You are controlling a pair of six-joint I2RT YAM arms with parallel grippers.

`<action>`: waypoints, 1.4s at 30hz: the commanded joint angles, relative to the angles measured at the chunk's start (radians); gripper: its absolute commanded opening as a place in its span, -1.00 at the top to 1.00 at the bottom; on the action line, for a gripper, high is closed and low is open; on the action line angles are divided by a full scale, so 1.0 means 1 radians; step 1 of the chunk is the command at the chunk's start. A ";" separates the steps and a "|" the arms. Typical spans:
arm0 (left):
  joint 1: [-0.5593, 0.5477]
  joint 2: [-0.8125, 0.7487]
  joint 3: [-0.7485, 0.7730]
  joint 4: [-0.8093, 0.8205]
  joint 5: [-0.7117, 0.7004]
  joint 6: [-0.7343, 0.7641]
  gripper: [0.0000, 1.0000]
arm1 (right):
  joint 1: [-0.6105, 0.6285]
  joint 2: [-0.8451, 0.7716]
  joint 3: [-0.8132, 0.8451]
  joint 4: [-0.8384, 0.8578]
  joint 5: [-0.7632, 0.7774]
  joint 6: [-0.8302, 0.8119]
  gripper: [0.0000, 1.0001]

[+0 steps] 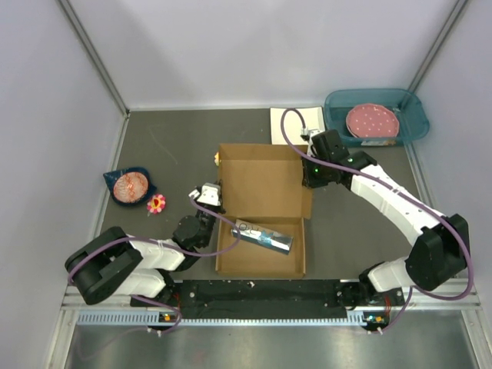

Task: Fold the paper box

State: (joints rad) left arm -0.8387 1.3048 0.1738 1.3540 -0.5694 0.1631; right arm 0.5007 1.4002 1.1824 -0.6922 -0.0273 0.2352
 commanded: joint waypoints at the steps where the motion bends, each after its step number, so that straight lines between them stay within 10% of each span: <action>1: -0.010 -0.004 0.019 0.300 -0.012 0.053 0.75 | -0.008 -0.055 -0.027 0.051 0.004 -0.011 0.81; 9: 0.019 -0.430 0.171 -0.609 0.029 -0.054 -0.21 | -0.008 -0.101 -0.066 0.088 0.003 -0.027 0.90; 15: 0.127 -0.579 0.497 -1.209 0.225 -0.143 -0.36 | -0.005 -0.109 -0.076 0.111 -0.005 -0.030 0.93; 23: 0.210 -0.265 0.981 -2.057 0.601 -0.247 -0.32 | -0.001 -0.158 -0.102 0.115 0.000 -0.034 0.94; 42: 0.308 -0.138 1.052 -2.201 0.609 -0.283 -0.58 | 0.012 -0.176 -0.119 0.117 -0.003 -0.036 0.94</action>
State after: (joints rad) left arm -0.5423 1.1885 1.2053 -0.8585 0.0368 -0.1101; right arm 0.5018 1.2438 1.0542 -0.6056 -0.0242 0.2188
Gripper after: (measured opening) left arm 0.789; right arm 0.034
